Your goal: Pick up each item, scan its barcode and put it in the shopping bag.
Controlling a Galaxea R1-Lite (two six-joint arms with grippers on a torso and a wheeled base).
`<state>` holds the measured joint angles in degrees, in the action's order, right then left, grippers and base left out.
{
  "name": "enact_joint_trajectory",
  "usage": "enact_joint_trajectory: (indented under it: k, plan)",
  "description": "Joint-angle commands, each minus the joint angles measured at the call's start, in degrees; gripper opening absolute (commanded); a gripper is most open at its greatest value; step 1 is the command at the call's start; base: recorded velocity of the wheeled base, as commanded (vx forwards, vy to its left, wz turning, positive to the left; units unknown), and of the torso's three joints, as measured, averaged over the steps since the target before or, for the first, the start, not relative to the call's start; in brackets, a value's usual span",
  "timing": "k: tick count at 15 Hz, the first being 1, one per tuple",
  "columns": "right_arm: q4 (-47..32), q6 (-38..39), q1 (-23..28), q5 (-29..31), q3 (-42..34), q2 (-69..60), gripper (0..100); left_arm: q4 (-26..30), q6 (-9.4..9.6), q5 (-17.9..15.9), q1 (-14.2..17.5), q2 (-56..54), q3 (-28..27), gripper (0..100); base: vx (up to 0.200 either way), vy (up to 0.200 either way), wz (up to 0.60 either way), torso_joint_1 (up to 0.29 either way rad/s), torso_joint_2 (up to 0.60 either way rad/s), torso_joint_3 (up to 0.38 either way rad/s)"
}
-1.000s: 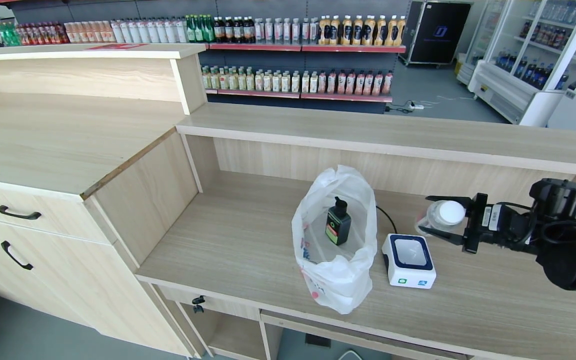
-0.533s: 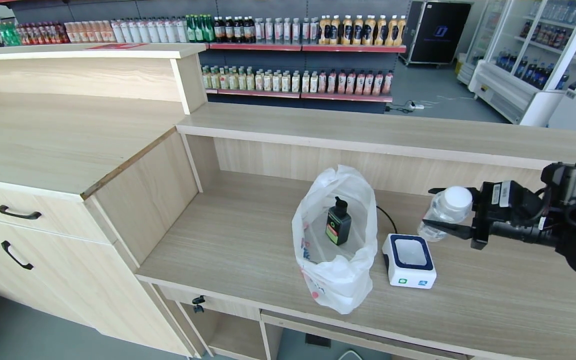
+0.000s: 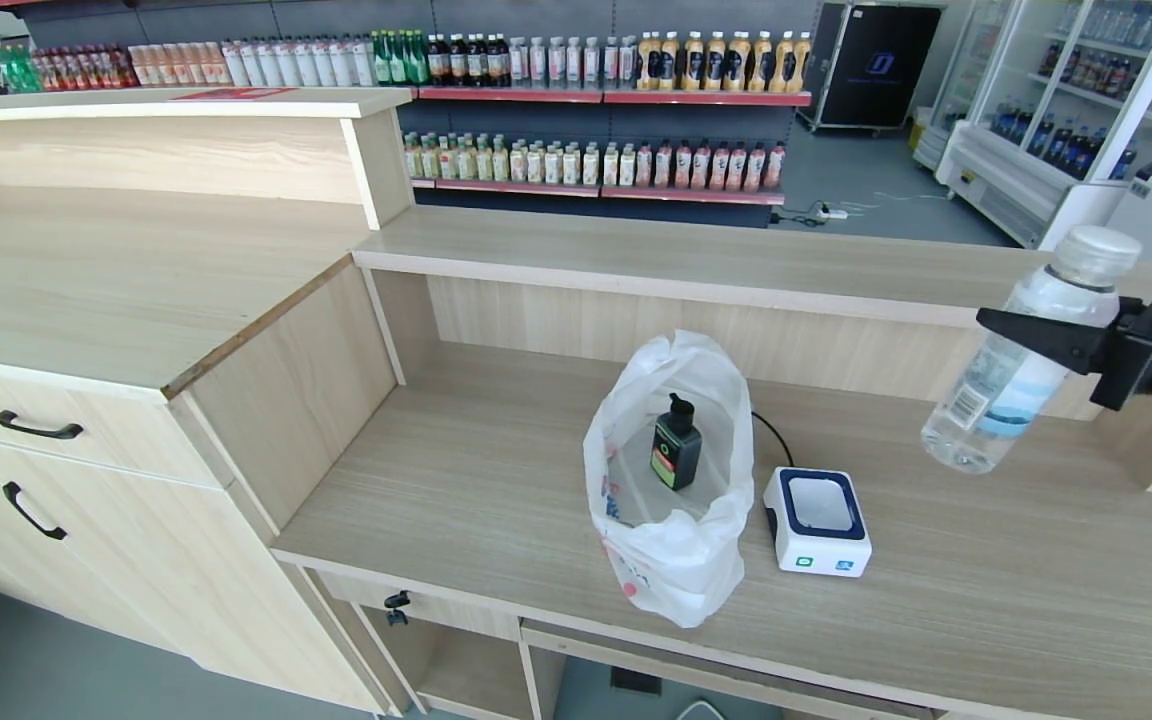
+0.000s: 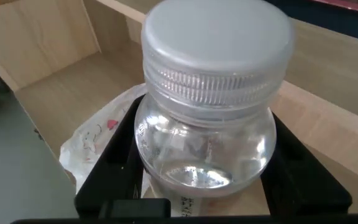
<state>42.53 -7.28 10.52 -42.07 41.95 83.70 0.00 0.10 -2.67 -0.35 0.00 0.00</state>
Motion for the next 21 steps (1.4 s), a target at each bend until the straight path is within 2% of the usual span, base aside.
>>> enact_joint_trajectory:
  k: [1,3,8,12,14,20,21]
  plan:
    - [0.09,0.95,0.29,4.80,-1.25,-2.84,0,0.00,-0.01,0.03,0.00,0.09,0.00,100,0.000,0.000,0.00,0.000,0.00,0.000]
    - [0.18,0.60,0.29,10.96,-4.95,-3.37,0,0.00,-0.01,-0.05,0.00,0.09,0.00,100,0.000,0.000,0.00,0.000,0.00,0.000]
    - [-0.96,0.51,-2.70,30.03,-6.44,-3.28,0,0.00,-0.01,0.03,0.00,0.09,0.00,100,0.000,0.000,0.00,0.000,0.00,0.000]
    - [-1.14,-0.81,-6.13,39.70,-6.26,-3.19,0,0.00,-0.01,0.03,0.00,0.09,0.00,100,0.000,0.000,0.00,0.000,0.00,0.000]
    - [-1.75,-0.63,-8.06,39.87,-6.00,-3.37,0,0.00,-0.01,0.03,0.00,0.09,0.00,100,0.000,0.000,0.00,0.000,0.00,0.000]
    - [-1.05,-0.63,-18.17,40.14,-6.00,-0.64,0,0.00,-0.01,0.03,0.00,0.09,0.00,100,0.000,0.000,0.60,0.002,0.00,0.001]
    - [0.18,-0.63,-19.13,40.14,-6.00,1.11,0,0.00,-0.01,0.03,0.00,0.09,0.00,100,0.000,0.000,0.00,0.000,0.00,0.000]
